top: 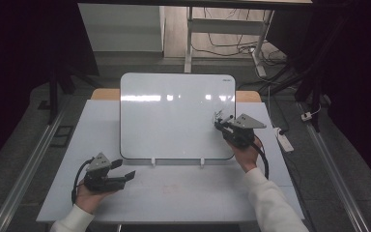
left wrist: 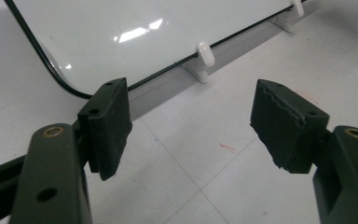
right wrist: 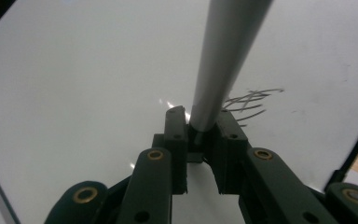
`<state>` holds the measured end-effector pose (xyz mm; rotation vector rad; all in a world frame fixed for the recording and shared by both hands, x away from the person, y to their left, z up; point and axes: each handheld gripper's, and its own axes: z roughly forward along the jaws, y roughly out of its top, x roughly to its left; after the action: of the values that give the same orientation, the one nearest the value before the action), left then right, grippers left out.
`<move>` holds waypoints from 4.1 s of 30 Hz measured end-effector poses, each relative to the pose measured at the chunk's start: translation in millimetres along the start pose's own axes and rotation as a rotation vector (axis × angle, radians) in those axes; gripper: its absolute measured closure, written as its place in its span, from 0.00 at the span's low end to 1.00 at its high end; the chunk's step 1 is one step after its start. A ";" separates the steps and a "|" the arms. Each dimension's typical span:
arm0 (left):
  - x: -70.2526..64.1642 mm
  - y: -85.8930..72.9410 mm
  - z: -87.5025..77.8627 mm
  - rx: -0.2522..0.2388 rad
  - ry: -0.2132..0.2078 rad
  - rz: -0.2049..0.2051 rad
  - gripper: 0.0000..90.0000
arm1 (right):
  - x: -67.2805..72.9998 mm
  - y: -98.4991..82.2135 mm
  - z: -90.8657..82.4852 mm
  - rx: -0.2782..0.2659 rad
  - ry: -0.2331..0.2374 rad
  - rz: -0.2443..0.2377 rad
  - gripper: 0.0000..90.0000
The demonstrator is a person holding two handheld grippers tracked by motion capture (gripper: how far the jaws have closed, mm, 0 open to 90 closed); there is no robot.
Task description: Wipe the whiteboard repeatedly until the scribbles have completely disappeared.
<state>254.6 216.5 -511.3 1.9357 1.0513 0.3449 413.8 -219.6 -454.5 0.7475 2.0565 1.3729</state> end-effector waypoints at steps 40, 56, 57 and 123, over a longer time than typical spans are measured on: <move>-0.2 0.8 -4.2 -0.021 -0.001 -0.003 0.33 | 4.9 -0.7 6.3 -0.048 -0.020 0.061 0.86; 1.4 0.8 -5.7 -0.032 -0.021 -0.024 0.33 | -13.2 17.1 15.6 -0.109 -0.078 0.108 0.86; 2.0 0.6 -5.7 -0.031 -0.020 -0.025 0.33 | -9.3 16.5 16.8 -0.100 -0.057 0.092 0.86; 1.4 0.4 -5.8 -0.031 -0.009 -0.017 0.33 | -7.4 26.7 23.3 -0.077 -0.077 0.086 0.86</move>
<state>252.2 220.8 -507.8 1.8979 1.0500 0.3404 439.2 -201.5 -436.2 0.8511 1.9212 1.4393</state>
